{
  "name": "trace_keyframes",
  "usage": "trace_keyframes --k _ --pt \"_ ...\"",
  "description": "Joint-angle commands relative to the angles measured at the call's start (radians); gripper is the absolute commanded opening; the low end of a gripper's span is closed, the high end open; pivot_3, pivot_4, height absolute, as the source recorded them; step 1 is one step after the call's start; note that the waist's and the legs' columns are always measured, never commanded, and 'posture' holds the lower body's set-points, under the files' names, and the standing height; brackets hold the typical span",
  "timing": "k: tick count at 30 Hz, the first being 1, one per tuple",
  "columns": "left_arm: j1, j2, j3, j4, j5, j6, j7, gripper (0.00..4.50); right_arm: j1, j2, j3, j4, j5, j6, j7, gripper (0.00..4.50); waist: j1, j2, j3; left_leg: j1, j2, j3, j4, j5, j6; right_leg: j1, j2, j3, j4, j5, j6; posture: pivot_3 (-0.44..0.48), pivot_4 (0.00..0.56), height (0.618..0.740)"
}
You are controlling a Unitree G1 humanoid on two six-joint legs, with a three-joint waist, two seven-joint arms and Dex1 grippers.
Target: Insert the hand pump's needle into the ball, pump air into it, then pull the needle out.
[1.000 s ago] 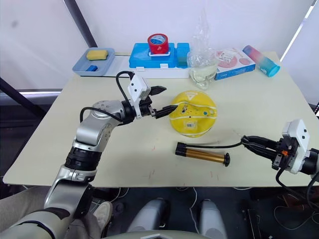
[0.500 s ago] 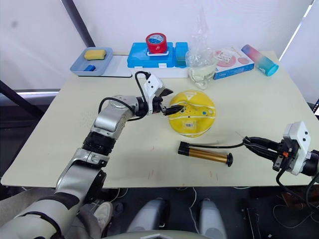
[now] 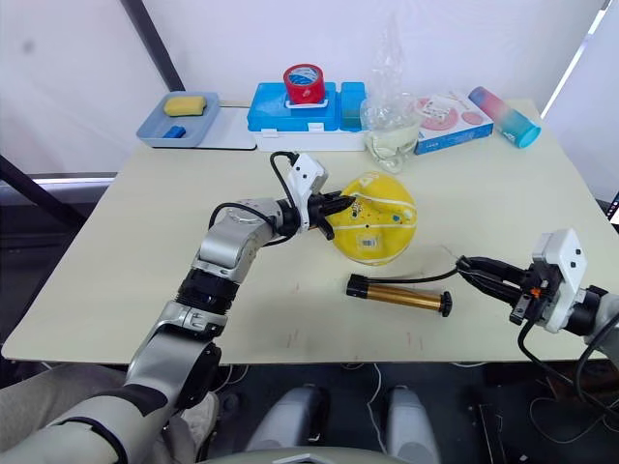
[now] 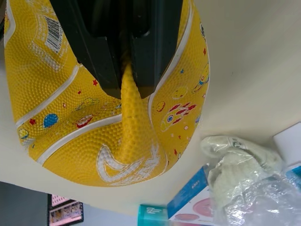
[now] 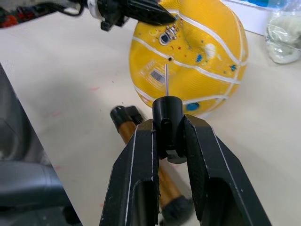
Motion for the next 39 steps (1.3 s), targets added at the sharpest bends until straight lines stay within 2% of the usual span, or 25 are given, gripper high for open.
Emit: trace_keyframes --k 1,8,17,27,39 --pt "0.005 -0.021 0.04 -0.091 -0.012 0.013 0.069 0.01 -0.057 -0.006 0.022 -0.076 0.062 0.098 -0.082 0.26 0.0 0.0 0.0 0.0 0.0 0.0 0.0 0.0 0.0 0.0 0.0 0.0 0.0 0.0 0.0 0.0 0.15 0.739" --pt "0.052 -0.061 0.036 -0.17 0.004 0.047 0.166 0.01 -0.208 -0.001 0.097 -0.122 0.111 0.277 -0.264 0.26 0.001 0.0 0.0 -0.001 0.0 0.0 0.0 0.0 0.0 0.0 0.0 0.0 0.0 0.0 -0.001 0.0 0.15 0.739" --pt "0.103 -0.103 -0.016 -0.224 0.054 0.024 0.241 0.01 -0.411 -0.03 0.282 -0.073 0.017 0.454 -0.38 0.26 0.001 -0.001 0.0 -0.001 -0.001 0.0 0.0 0.0 0.0 -0.001 0.0 0.0 0.0 0.001 -0.001 0.0 0.15 0.739" --pt "0.105 -0.113 -0.028 -0.202 0.076 -0.001 0.261 0.01 -0.734 0.033 0.478 0.105 -0.041 0.703 -0.4 0.26 0.0 -0.001 0.0 -0.001 -0.001 -0.001 0.0 0.0 0.0 -0.001 0.0 -0.001 0.0 0.001 -0.002 0.0 0.15 0.739" --pt "0.111 -0.121 -0.037 -0.194 0.094 -0.017 0.262 0.01 -0.971 0.164 0.543 0.257 -0.081 0.956 -0.427 0.26 0.0 0.0 0.0 -0.001 -0.002 -0.001 0.0 0.0 0.0 -0.001 -0.001 -0.001 0.0 0.001 -0.002 0.0 0.15 0.739"
